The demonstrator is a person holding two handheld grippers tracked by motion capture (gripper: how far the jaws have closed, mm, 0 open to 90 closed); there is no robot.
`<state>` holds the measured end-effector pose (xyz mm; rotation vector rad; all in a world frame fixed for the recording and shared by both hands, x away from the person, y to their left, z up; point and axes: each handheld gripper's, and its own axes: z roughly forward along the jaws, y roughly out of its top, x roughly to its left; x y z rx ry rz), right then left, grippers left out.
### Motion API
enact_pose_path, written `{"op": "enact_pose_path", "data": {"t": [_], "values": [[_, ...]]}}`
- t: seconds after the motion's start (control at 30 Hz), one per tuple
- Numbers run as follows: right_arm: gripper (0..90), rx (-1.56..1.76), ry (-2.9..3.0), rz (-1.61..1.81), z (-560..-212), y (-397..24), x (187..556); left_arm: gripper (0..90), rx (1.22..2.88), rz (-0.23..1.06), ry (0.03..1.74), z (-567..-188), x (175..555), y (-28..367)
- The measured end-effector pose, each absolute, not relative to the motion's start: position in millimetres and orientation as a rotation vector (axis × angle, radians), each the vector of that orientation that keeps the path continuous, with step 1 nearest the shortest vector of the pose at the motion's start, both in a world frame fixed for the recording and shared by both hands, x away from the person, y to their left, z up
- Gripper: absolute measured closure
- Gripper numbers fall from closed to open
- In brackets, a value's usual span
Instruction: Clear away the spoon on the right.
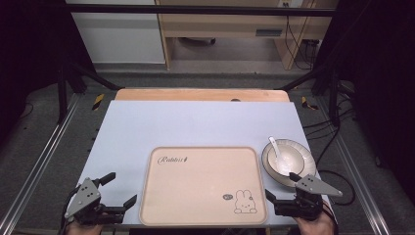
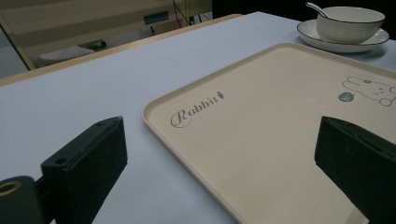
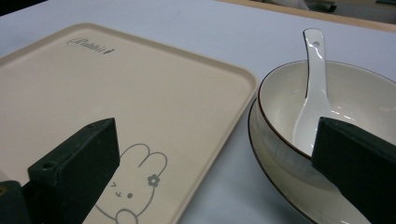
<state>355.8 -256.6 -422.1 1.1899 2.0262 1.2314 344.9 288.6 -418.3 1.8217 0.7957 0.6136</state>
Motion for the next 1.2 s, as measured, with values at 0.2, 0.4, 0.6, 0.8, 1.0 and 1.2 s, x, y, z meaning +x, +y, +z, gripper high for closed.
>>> {"op": "enact_pose_path", "data": {"t": [0.2, 0.4, 0.6, 0.8, 1.0, 1.2], "values": [[1.8, 1.2, 2.042, 1.218, -424.7, -258.7, 357.5, 2.0, 1.835, 0.616, 0.794, -419.0, 344.9, 288.1], [1.2, 1.208, 2.047, 1.209, -426.1, -259.0, 358.6, 2.0, 1.845, 0.62, 0.788, -419.4, 344.8, 286.9], [0.4, 1.205, 2.052, 1.195, -426.3, -257.9, 358.5, 2.0, 1.847, 0.621, 0.788, -419.5, 344.7, 286.7], [0.3, 1.211, 2.049, 1.189, -426.0, -257.5, 358.4, 2.0, 1.851, 0.621, 0.786, -419.5, 344.6, 286.2], [0.3, 1.21, 2.051, 1.174, -426.3, -257.4, 358.8, 2.0, 1.853, 0.622, 0.785, -419.6, 344.6, 285.9], [0.1, 1.203, 2.047, 1.156, -425.0, -256.6, 359.3, 2.0, 1.853, 0.623, 0.784, -419.7, 344.5, 285.6]]}}
